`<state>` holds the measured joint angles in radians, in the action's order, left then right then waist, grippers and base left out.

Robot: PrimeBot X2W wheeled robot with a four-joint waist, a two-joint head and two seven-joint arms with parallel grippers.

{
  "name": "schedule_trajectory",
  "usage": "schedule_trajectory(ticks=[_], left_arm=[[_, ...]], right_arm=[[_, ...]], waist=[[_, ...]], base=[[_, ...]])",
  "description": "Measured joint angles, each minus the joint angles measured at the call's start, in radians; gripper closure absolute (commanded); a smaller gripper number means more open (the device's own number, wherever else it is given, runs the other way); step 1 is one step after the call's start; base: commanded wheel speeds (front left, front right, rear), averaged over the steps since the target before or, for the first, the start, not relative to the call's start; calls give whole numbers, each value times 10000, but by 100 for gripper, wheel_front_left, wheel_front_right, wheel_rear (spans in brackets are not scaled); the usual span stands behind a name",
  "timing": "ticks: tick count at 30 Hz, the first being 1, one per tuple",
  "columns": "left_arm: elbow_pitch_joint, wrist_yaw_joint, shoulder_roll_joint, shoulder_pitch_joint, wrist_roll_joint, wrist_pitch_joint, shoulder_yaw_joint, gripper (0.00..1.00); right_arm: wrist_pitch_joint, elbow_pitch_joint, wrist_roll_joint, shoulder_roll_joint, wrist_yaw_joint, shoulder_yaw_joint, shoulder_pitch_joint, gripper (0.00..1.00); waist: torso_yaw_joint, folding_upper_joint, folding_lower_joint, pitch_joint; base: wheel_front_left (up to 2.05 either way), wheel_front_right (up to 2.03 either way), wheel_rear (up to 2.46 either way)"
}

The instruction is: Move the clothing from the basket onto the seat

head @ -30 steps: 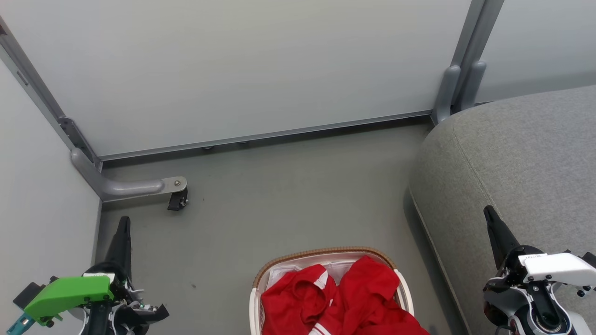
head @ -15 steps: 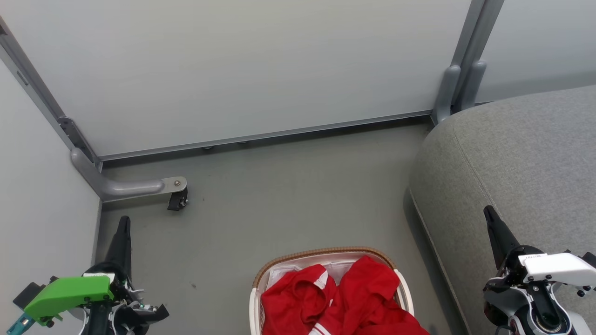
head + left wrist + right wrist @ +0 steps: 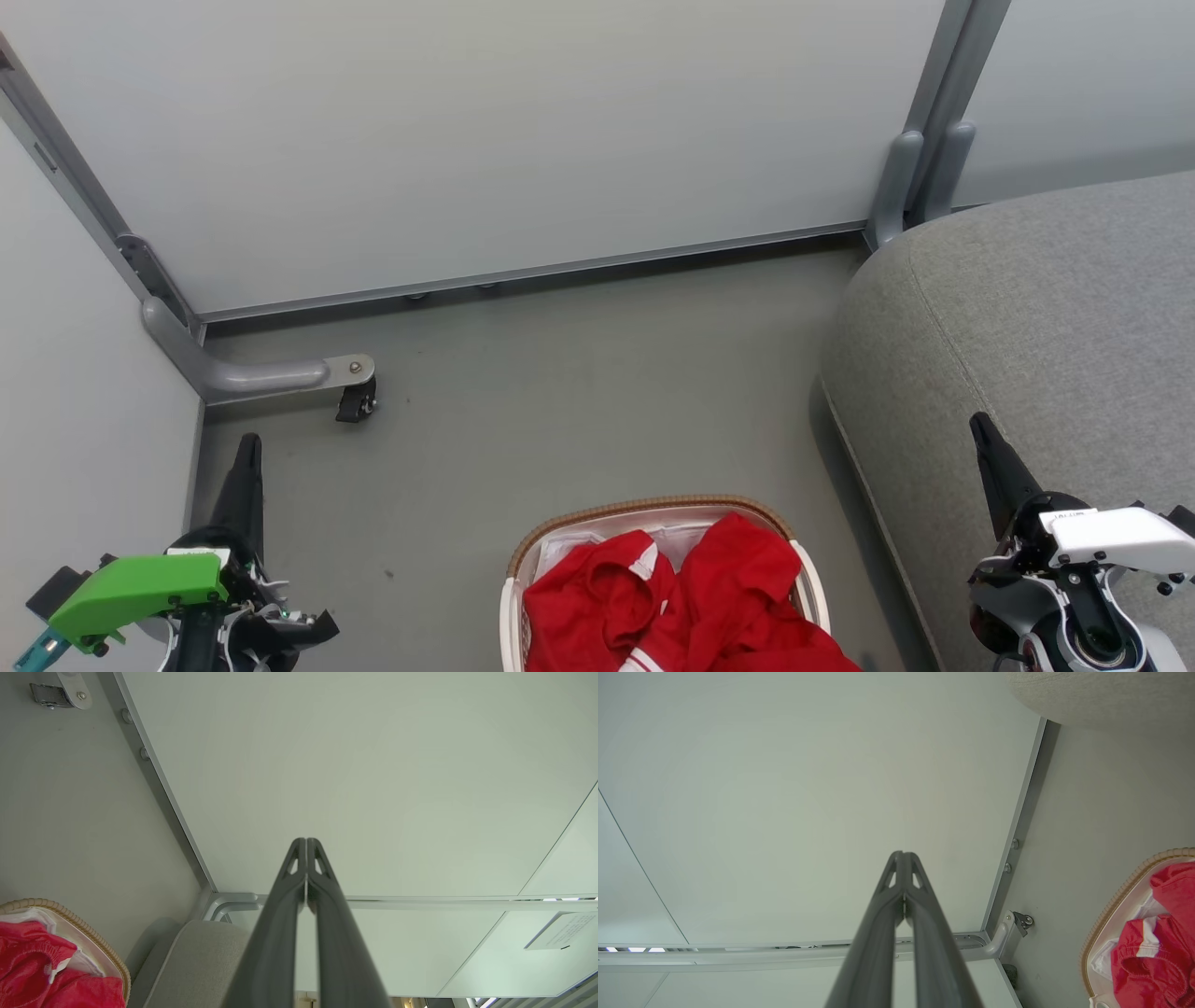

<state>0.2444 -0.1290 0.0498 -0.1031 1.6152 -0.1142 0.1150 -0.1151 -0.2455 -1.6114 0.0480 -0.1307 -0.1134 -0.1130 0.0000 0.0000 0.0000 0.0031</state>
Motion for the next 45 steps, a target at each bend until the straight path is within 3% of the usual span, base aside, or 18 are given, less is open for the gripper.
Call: schedule_trajectory(ticks=[6, 7, 14, 29, 45], left_arm=[[0, 0, 0, 0, 0, 0, 0, 100], [17, 2, -4, 7, 0, 0, 0, 0], [571, 29, -115, 478, 4, 31, -109, 0], [418, 29, -115, 504, -610, 752, -803, 0], [-182, 159, -105, 476, -3181, 1427, -1152, 0]], right_arm=[[0, 0, 0, 0, 2, 0, 0, 100], [0, -21, 2, -8, 2, 2, 3, 0], [21, -558, 10, -205, 4, 42, 343, 0], [734, -531, 830, -198, 4, 61, 418, 0], [1411, 46, 3937, -161, 4, -119, 430, 0]], waist=[[0, 0, 0, 0], [0, 0, 0, 0], [-1, 0, 0, 4], [14, 0, 1, -15], [27, 0, 1, 0]], base=[[0, 0, 0], [0, 0, 0], [0, 0, 0], [0, 0, 0], [0, 0, 0]])
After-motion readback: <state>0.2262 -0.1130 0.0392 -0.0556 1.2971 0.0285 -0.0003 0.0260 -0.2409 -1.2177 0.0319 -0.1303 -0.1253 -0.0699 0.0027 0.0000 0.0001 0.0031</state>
